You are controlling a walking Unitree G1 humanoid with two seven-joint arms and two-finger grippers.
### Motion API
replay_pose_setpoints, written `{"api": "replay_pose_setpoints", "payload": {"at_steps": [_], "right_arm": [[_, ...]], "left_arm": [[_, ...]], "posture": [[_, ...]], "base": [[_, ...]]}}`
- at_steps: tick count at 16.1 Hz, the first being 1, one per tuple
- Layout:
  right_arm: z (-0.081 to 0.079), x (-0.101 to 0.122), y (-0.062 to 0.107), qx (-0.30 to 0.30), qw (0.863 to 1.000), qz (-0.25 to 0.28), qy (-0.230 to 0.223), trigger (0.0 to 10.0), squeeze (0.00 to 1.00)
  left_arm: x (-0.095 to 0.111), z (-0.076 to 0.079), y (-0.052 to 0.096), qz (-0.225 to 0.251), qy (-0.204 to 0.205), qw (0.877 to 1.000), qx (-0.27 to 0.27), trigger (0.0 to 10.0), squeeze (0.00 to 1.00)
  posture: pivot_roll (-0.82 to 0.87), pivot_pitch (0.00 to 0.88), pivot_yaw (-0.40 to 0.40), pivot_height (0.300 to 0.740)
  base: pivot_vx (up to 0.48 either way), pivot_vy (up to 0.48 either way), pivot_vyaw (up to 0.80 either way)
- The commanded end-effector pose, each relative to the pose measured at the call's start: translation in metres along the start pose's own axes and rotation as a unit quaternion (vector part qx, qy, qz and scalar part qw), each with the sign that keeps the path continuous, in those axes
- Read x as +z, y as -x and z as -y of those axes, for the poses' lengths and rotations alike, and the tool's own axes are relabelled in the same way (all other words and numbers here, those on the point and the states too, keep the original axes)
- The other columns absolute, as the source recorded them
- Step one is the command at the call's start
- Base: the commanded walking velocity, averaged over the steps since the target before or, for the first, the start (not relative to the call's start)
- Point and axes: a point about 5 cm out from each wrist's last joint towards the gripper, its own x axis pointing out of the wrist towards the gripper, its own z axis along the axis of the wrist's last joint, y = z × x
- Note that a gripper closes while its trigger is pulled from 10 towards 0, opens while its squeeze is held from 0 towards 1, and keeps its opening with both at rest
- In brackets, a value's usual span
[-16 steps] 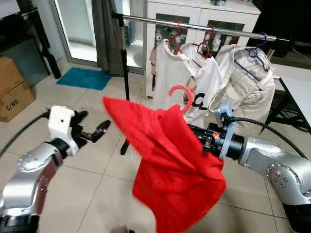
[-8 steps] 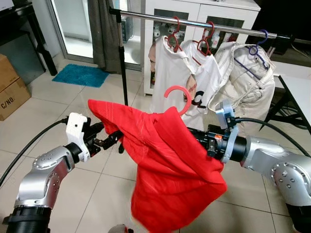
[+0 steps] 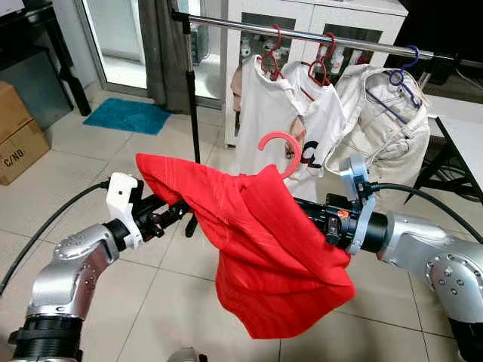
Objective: Hang hanger
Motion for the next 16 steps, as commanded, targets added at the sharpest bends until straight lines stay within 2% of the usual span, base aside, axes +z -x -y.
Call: {"api": "replay_pose_setpoints", "payload": {"at_steps": [1,5,7,9,11,12,15,16], "right_arm": [[-0.003,0.007,0.001,0.008,1.000,0.008,0.010,10.0,0.00],[-0.002,0.007,0.001,0.008,1.000,0.009,0.010,10.0,0.00],[-0.002,0.007,0.001,0.007,1.000,0.010,0.010,10.0,0.00],[-0.001,0.007,0.001,0.003,1.000,0.014,0.009,10.0,0.00],[-0.001,0.008,0.001,0.001,1.000,0.017,0.008,10.0,0.00],[0.001,0.008,0.002,-0.004,1.000,0.021,0.007,10.0,0.00],[0.002,0.009,0.002,-0.007,1.000,0.025,0.006,10.0,0.00],[0.002,0.009,0.002,-0.007,1.000,0.025,0.006,10.0,0.00]], "left_arm": [[0.002,0.002,-0.001,0.007,0.002,1.000,-0.013,0.0,0.00],[0.006,0.002,-0.001,0.033,0.006,0.999,-0.015,0.0,0.00],[0.009,-0.001,0.001,0.049,0.018,0.999,-0.003,0.0,0.00],[0.014,-0.010,0.004,0.088,0.045,0.995,0.033,0.0,0.00],[0.017,-0.016,0.006,0.116,0.076,0.989,0.058,0.0,0.00],[0.020,-0.023,0.011,0.148,0.107,0.980,0.084,0.0,0.00],[0.025,-0.034,0.018,0.191,0.147,0.963,0.121,0.0,0.00],[0.025,-0.035,0.019,0.195,0.150,0.961,0.123,0.0,0.00]], "posture": [[-0.03,0.000,-0.031,0.740],[-0.03,0.000,-0.032,0.740],[-0.03,0.000,-0.029,0.740],[-0.03,0.000,-0.027,0.740],[-0.03,0.000,-0.026,0.740],[-0.03,0.000,-0.026,0.740],[-0.03,0.000,-0.025,0.740],[-0.03,0.000,-0.025,0.740]], "base": [[0.000,0.000,0.00],[0.000,0.000,0.00],[0.000,0.000,0.00],[0.000,0.000,0.00],[0.000,0.000,0.00],[0.000,0.000,0.00],[0.000,0.000,0.00],[0.000,0.000,0.00]]}}
